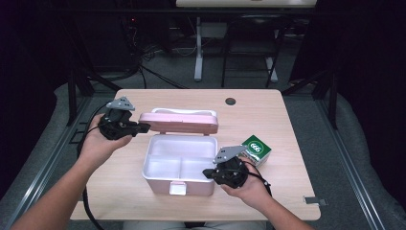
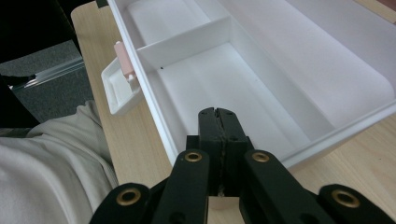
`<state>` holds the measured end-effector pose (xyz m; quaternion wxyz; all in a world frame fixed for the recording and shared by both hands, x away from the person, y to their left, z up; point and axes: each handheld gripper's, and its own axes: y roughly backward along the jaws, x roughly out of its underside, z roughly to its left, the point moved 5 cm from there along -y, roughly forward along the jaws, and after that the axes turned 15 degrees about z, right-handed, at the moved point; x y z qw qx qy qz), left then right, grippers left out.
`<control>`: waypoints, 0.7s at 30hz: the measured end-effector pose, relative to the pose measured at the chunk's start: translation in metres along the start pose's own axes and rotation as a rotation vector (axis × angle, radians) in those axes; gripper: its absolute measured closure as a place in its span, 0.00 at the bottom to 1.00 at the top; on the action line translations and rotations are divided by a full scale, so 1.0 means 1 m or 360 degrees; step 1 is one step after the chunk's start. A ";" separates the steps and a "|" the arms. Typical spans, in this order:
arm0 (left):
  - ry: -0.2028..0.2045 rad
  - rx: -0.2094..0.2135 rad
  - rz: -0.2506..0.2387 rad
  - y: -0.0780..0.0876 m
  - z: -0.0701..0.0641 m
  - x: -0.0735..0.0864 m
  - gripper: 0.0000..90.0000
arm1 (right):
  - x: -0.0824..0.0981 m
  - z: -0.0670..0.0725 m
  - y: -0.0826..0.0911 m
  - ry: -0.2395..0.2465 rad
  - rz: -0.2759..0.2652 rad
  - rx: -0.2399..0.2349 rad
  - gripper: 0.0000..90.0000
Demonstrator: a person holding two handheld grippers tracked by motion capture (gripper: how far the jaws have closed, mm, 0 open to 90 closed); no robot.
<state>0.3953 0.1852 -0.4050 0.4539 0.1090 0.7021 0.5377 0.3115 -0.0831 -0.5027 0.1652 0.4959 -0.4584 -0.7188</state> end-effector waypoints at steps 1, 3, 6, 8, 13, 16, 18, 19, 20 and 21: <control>0.0005 -0.0002 -0.0001 0.000 0.001 -0.001 1.00 | 0.000 0.000 0.000 -0.0002 0.0001 0.0001 1.00; 0.0017 -0.0004 -0.0003 0.000 0.003 -0.002 1.00 | 0.000 -0.001 0.001 -0.0005 0.0001 -0.0001 1.00; 0.0023 -0.0013 0.0003 0.000 0.006 -0.003 1.00 | 0.001 -0.003 0.001 -0.0014 0.0003 -0.0001 1.00; 0.0026 -0.0023 0.0008 0.000 0.007 -0.004 1.00 | 0.001 -0.003 0.001 -0.0011 0.0003 0.0001 1.00; 0.0024 -0.0042 0.0021 0.000 0.009 -0.009 1.00 | 0.001 -0.004 0.001 -0.0014 -0.0004 -0.0002 1.00; 0.0026 -0.0051 0.0026 -0.001 0.011 -0.011 1.00 | 0.000 -0.005 0.001 -0.0018 -0.0006 -0.0001 1.00; 0.0025 -0.0055 0.0036 -0.001 0.012 -0.013 1.00 | 0.000 -0.005 0.001 -0.0020 -0.0005 -0.0004 1.00; 0.0025 -0.0058 0.0042 -0.001 0.013 -0.014 1.00 | 0.000 -0.005 0.001 -0.0019 -0.0005 -0.0004 1.00; 0.0023 -0.0063 0.0048 -0.001 0.013 -0.015 1.00 | 0.000 -0.005 0.001 -0.0019 -0.0005 -0.0004 1.00; 0.0024 -0.0068 0.0054 -0.002 0.014 -0.016 1.00 | 0.000 -0.005 0.001 -0.0018 -0.0005 -0.0004 1.00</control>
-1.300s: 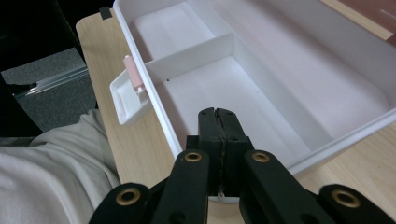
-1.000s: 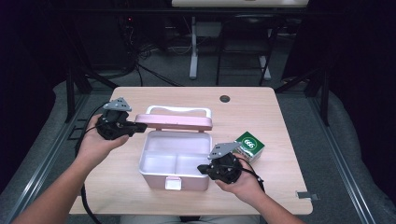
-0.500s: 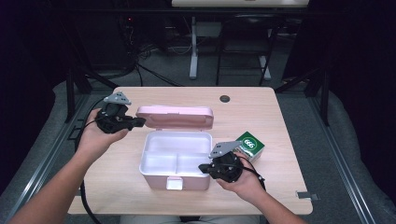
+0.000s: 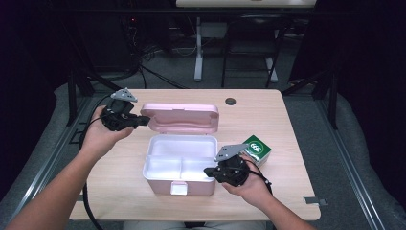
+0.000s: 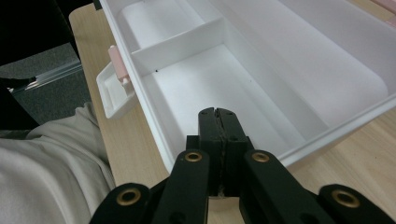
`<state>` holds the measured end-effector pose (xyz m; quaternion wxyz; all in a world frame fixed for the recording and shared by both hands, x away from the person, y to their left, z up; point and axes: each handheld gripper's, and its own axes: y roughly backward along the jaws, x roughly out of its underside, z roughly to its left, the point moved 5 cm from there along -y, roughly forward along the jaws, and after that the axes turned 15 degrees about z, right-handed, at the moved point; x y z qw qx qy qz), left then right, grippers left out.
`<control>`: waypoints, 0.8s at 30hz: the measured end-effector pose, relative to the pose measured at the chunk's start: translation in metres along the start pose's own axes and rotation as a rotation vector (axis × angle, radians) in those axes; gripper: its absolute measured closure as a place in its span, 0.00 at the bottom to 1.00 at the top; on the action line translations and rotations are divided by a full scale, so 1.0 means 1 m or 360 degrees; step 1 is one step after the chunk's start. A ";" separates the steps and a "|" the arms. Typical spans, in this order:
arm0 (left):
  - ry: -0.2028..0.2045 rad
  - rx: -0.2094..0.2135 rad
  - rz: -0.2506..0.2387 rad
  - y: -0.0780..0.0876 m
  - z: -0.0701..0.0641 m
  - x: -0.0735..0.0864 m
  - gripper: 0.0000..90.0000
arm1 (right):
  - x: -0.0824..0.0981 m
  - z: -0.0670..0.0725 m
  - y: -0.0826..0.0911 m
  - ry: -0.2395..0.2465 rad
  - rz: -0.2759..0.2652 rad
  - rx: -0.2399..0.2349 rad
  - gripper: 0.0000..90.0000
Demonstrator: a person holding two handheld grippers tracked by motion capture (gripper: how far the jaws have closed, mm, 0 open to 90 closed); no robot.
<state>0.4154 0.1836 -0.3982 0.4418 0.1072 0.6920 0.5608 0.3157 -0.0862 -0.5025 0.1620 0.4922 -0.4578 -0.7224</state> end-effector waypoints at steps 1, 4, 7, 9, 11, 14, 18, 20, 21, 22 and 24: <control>0.0002 0.0001 0.0008 0.000 0.000 -0.001 1.00 | 0.000 0.000 0.000 0.0000 0.0000 -0.0002 1.00; -0.0001 -0.0016 0.0020 -0.001 0.002 -0.004 1.00 | 0.000 0.000 0.000 -0.0003 -0.0001 -0.0004 1.00; -0.0004 -0.0034 0.0039 -0.002 0.004 -0.007 1.00 | 0.000 0.000 0.000 0.0003 -0.0001 -0.0006 1.00; -0.0004 -0.0041 0.0052 -0.004 0.005 -0.008 1.00 | 0.000 0.000 0.000 0.0004 0.0000 -0.0007 1.00; -0.0009 -0.0049 0.0067 -0.005 0.005 -0.009 1.00 | 0.000 -0.001 0.000 0.0008 -0.0002 -0.0011 1.00; -0.0011 -0.0054 0.0082 -0.007 0.006 -0.011 1.00 | 0.000 -0.002 0.001 0.0010 -0.0001 0.0002 1.00; -0.0017 -0.0064 0.0098 -0.008 0.007 -0.013 1.00 | 0.000 -0.004 0.002 -0.0003 0.0000 0.0009 1.00; -0.0013 -0.0069 0.0103 -0.009 0.008 -0.015 1.00 | 0.001 -0.005 0.002 -0.0012 -0.0003 0.0008 1.00; -0.0013 -0.0071 0.0105 -0.010 0.009 -0.015 1.00 | 0.001 -0.005 0.002 -0.0013 -0.0003 0.0008 1.00; -0.0005 -0.0072 0.0103 -0.010 0.009 -0.016 1.00 | 0.001 -0.004 0.002 -0.0012 -0.0003 0.0008 1.00; -0.0008 -0.0077 0.0112 -0.011 0.011 -0.017 1.00 | 0.001 -0.003 0.001 -0.0006 0.0000 0.0005 1.00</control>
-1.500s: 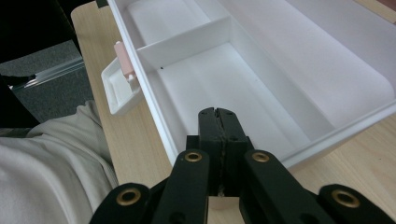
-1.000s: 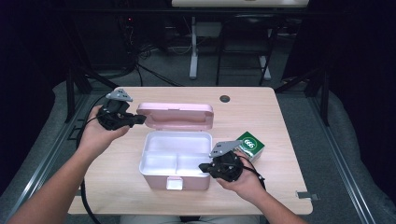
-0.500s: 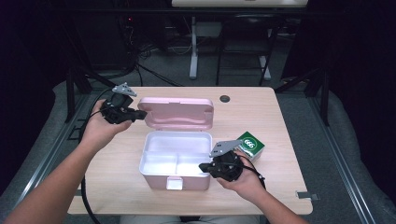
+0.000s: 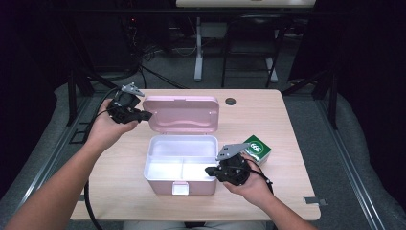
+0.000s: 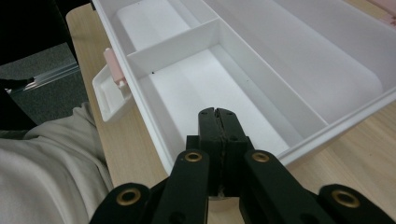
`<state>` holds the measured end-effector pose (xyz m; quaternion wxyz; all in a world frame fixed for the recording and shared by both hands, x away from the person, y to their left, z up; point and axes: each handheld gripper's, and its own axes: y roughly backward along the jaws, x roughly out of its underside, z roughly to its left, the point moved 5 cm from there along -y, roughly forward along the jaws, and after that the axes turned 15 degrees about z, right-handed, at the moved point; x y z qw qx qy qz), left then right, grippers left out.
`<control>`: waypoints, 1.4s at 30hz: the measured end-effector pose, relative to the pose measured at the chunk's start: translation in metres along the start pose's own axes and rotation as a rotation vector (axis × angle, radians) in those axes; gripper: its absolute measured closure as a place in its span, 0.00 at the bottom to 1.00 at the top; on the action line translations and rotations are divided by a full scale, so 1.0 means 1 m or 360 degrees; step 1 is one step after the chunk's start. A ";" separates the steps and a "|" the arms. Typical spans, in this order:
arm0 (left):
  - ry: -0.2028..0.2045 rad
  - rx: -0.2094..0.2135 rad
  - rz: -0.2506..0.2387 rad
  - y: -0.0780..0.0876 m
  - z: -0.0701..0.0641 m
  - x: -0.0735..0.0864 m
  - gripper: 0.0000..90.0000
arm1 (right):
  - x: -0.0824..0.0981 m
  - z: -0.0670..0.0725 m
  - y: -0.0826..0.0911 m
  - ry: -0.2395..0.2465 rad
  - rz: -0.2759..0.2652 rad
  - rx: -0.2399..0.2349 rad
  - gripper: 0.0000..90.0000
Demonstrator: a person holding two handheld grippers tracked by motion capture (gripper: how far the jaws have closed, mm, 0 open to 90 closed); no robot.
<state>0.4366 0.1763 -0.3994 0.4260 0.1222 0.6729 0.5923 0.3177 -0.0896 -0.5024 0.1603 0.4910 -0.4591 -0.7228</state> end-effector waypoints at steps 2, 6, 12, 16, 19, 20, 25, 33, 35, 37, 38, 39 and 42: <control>0.0001 -0.0007 0.0016 -0.002 0.001 0.000 1.00 | 0.000 0.001 0.000 -0.0001 0.0002 -0.0001 1.00; -0.0002 -0.0025 0.0052 -0.005 0.003 0.000 1.00 | 0.001 0.001 0.001 0.0000 -0.0002 -0.0002 1.00; 0.0005 -0.0048 0.0087 -0.010 0.007 0.000 1.00 | 0.001 0.002 0.000 0.0003 -0.0004 -0.0002 1.00; 0.0012 -0.0054 0.0112 -0.012 0.009 0.001 1.00 | 0.001 0.003 -0.001 0.0006 0.0003 -0.0007 1.00; 0.0015 -0.0062 0.0132 -0.014 0.011 0.001 1.00 | 0.001 0.003 -0.001 0.0005 0.0002 -0.0007 1.00; 0.0015 -0.0063 0.0140 -0.015 0.011 0.001 1.00 | 0.001 0.003 -0.001 0.0004 0.0001 -0.0007 1.00; 0.0011 -0.0066 0.0178 -0.018 0.012 0.004 0.98 | 0.001 0.003 -0.002 0.0006 -0.0001 -0.0006 1.00; 0.0016 -0.0070 0.0190 -0.020 0.014 0.010 0.85 | -0.001 0.004 -0.013 0.0010 0.0005 0.0003 1.00; 0.0018 -0.0074 0.0194 -0.019 0.015 0.013 0.83 | -0.002 0.005 -0.015 0.0017 0.0002 -0.0003 1.00; 0.0019 -0.0072 0.0196 -0.018 0.016 0.015 0.82 | -0.002 0.005 -0.016 0.0022 -0.0001 0.0000 1.00; 0.0023 -0.0072 0.0198 -0.018 0.017 0.016 0.81 | -0.002 0.006 -0.016 0.0024 0.0000 0.0001 1.00; 0.0021 -0.0077 0.0200 -0.018 0.017 0.017 0.81 | -0.003 0.006 -0.016 0.0018 -0.0010 -0.0006 1.00; 0.0022 -0.0077 0.0210 -0.018 0.018 0.021 0.81 | -0.002 0.006 -0.017 0.0020 -0.0005 -0.0004 1.00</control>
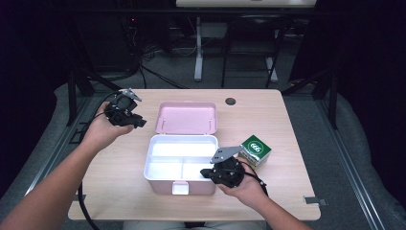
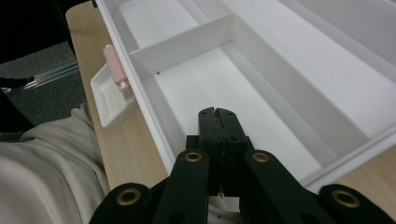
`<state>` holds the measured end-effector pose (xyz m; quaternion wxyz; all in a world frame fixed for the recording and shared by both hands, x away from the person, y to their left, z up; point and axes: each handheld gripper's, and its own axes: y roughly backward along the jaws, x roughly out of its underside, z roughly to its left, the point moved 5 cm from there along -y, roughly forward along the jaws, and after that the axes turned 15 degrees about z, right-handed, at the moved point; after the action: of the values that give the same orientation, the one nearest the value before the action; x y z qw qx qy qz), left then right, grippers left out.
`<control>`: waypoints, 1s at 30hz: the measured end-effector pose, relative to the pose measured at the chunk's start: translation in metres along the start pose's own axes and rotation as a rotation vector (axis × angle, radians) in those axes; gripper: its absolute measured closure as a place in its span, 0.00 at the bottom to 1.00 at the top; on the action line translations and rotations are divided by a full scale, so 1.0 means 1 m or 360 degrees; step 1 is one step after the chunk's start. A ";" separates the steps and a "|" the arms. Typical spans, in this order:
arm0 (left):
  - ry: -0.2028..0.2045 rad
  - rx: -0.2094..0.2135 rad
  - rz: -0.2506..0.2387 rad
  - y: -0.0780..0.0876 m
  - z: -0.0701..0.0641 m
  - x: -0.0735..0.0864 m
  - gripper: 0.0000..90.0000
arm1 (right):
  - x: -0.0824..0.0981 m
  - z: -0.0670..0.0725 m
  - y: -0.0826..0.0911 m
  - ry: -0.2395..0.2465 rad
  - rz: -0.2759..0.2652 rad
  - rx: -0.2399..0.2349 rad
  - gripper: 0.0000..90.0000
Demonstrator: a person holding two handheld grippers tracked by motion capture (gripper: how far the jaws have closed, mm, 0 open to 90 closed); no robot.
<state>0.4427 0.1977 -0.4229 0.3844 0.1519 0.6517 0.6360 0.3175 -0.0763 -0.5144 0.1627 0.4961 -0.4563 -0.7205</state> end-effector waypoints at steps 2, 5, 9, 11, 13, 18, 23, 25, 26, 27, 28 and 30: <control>0.0001 -0.0004 0.0007 0.000 0.001 0.001 0.81 | 0.000 0.000 0.000 0.0001 -0.0001 0.0002 1.00; -0.0002 0.0003 0.0027 -0.002 0.002 0.004 0.81 | 0.000 0.000 0.000 0.0001 -0.0001 0.0002 1.00; -0.0003 0.0007 0.0040 -0.002 0.002 0.007 0.81 | 0.000 0.000 0.000 -0.0001 0.0001 -0.0001 1.00; -0.0015 0.0011 0.0058 -0.002 0.002 0.009 0.81 | 0.000 0.001 0.000 -0.0002 0.0002 0.0000 1.00; -0.0019 0.0019 0.0068 -0.002 0.002 0.011 0.81 | 0.000 0.001 0.000 -0.0001 0.0002 0.0001 1.00; -0.0059 0.0035 0.0107 -0.001 0.000 0.015 0.81 | 0.000 0.000 0.001 -0.0007 0.0000 0.0009 1.00; -0.0153 0.0037 0.0166 0.001 -0.006 0.019 0.82 | -0.001 -0.002 0.010 -0.0026 -0.0036 0.0022 0.99; -0.0205 0.0034 0.0189 0.002 -0.009 0.020 0.82 | -0.002 -0.003 0.016 -0.0022 -0.0050 0.0033 0.99; -0.0226 0.0037 0.0199 0.003 -0.011 0.020 0.82 | -0.003 -0.003 0.018 -0.0020 -0.0057 0.0038 0.98; -0.0251 0.0037 0.0207 0.003 -0.012 0.020 0.82 | -0.003 -0.003 0.020 -0.0020 -0.0063 0.0042 0.98; -0.0278 0.0043 0.0216 0.004 -0.013 0.021 0.83 | -0.003 -0.003 0.023 -0.0022 -0.0070 0.0046 0.98; -0.0317 0.0042 0.0234 0.004 -0.017 0.022 0.83 | -0.003 -0.004 0.025 -0.0022 -0.0074 0.0052 0.97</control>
<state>0.4157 0.2012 -0.4274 0.3974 0.2667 0.6057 0.6356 0.3168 -0.0895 -0.4926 0.1346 0.5041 -0.4575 -0.7200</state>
